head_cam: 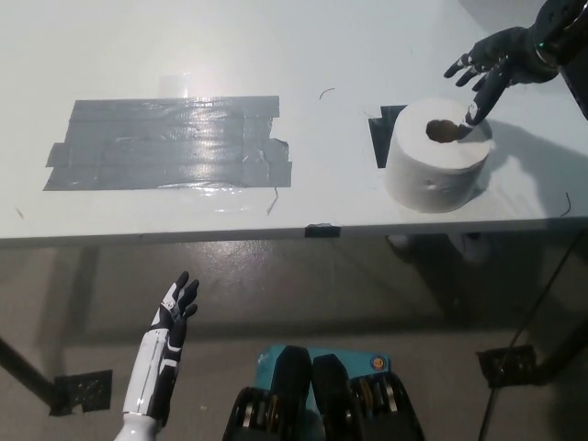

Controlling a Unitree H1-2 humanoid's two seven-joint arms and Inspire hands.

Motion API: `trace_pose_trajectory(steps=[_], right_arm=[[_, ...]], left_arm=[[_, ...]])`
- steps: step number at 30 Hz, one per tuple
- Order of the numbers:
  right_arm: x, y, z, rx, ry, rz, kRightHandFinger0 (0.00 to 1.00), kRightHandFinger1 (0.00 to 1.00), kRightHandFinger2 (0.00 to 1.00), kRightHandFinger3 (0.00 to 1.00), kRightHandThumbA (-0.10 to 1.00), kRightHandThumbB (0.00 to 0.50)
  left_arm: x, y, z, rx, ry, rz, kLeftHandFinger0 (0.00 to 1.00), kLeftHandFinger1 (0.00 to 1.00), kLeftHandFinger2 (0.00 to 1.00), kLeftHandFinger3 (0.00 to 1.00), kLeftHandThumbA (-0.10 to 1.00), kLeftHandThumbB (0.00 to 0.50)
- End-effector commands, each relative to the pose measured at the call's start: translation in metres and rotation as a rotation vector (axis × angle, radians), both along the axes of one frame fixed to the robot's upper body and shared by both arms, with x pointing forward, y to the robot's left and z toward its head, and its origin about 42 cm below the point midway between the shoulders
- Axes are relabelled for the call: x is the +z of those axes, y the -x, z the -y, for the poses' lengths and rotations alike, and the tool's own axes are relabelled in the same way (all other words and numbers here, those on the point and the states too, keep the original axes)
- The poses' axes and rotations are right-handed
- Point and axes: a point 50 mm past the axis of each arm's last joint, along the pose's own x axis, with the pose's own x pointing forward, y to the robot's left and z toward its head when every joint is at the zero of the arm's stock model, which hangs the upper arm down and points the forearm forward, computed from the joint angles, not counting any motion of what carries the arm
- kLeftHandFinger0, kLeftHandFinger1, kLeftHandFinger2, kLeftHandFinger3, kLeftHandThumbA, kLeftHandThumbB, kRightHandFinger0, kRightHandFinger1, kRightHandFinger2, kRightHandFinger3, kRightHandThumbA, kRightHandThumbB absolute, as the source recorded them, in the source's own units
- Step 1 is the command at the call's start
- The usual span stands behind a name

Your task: A toilet paper roll is kept on the black spot on the desk infront of the robot and the robot inserts its right thumb into the hole in the centre to grab the roll. Then it passes the roll to a person.

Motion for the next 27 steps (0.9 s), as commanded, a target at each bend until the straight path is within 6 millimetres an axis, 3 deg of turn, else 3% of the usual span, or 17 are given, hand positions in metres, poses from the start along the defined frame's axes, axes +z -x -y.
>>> trace_pose_trajectory(steps=[1,4,8,13,18,21,25,27], right_arm=[[0.048,-0.002,-0.010,0.083,0.026,0.059,1.00,1.00,1.00,1.00,0.99,0.373],[0.042,-0.003,-0.009,0.058,0.010,0.057,1.00,1.00,1.00,1.00,0.95,0.393],[0.037,-0.003,-0.008,0.106,0.030,0.063,1.00,1.00,1.00,1.00,1.00,0.372],[0.039,-0.004,-0.009,0.060,0.005,0.081,1.00,1.00,1.00,1.00,1.00,0.391],[0.046,-0.005,-0.010,0.058,0.015,0.129,1.00,1.00,1.00,1.00,1.00,0.428],[0.054,-0.005,-0.010,0.034,0.004,0.154,1.00,1.00,1.00,1.00,1.00,0.497],[0.059,-0.006,-0.013,0.043,0.014,0.179,1.00,1.00,1.00,1.00,1.00,0.493],[0.059,-0.006,-0.013,0.028,0.005,0.195,1.00,1.00,1.00,1.00,1.00,0.485]], left_arm=[[0.012,-0.002,-0.001,0.005,-0.006,0.064,1.00,1.00,1.00,1.00,1.00,0.186],[0.013,-0.002,-0.001,0.004,-0.003,0.068,1.00,1.00,1.00,1.00,1.00,0.175],[0.014,-0.003,-0.001,0.006,-0.004,0.065,1.00,1.00,1.00,1.00,1.00,0.192],[0.013,-0.003,-0.001,0.002,0.005,0.064,1.00,1.00,1.00,1.00,1.00,0.192],[0.013,-0.003,0.000,0.002,0.003,0.067,1.00,1.00,1.00,1.00,1.00,0.191],[0.014,-0.005,0.000,0.000,-0.001,0.068,1.00,1.00,1.00,1.00,1.00,0.191],[0.014,-0.005,0.000,-0.001,-0.002,0.064,1.00,1.00,1.00,1.00,1.00,0.206],[0.014,-0.004,0.000,-0.003,-0.001,0.069,1.00,1.00,1.00,1.00,1.00,0.188]])
